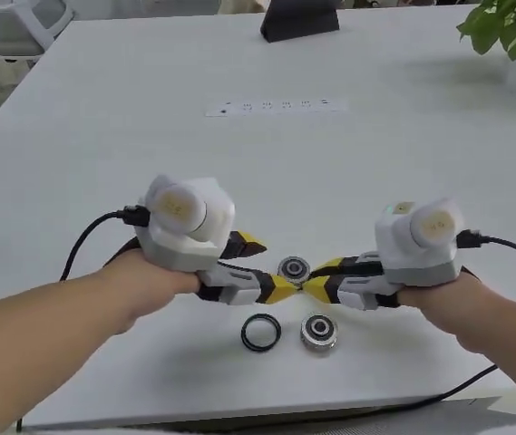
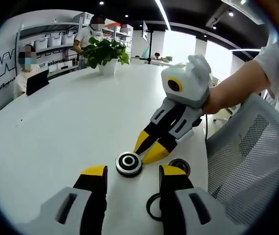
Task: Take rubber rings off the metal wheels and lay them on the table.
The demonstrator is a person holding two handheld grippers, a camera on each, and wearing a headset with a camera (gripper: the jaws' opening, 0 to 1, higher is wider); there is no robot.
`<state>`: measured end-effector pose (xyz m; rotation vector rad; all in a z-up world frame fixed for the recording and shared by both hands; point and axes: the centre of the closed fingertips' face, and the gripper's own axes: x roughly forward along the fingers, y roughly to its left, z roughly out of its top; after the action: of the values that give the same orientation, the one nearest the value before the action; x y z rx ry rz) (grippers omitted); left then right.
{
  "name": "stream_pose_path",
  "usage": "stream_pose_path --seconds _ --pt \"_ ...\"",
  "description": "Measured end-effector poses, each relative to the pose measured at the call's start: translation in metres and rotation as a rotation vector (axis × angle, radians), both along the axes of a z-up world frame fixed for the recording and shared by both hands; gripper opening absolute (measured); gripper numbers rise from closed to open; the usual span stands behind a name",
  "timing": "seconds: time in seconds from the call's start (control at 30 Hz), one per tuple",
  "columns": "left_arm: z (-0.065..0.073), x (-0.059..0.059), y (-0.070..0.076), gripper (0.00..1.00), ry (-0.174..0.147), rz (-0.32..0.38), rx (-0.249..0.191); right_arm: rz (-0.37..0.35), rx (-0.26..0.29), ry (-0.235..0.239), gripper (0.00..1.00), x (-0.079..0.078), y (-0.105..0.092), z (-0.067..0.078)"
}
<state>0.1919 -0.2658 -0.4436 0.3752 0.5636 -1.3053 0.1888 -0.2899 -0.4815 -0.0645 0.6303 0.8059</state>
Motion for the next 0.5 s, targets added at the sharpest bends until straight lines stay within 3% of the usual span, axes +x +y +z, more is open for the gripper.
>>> stream_pose_path --seconds 0.5 --pt "-0.01 0.003 -0.012 0.26 -0.001 -0.002 0.013 0.0 0.001 -0.006 0.08 0.0 0.0 0.0"
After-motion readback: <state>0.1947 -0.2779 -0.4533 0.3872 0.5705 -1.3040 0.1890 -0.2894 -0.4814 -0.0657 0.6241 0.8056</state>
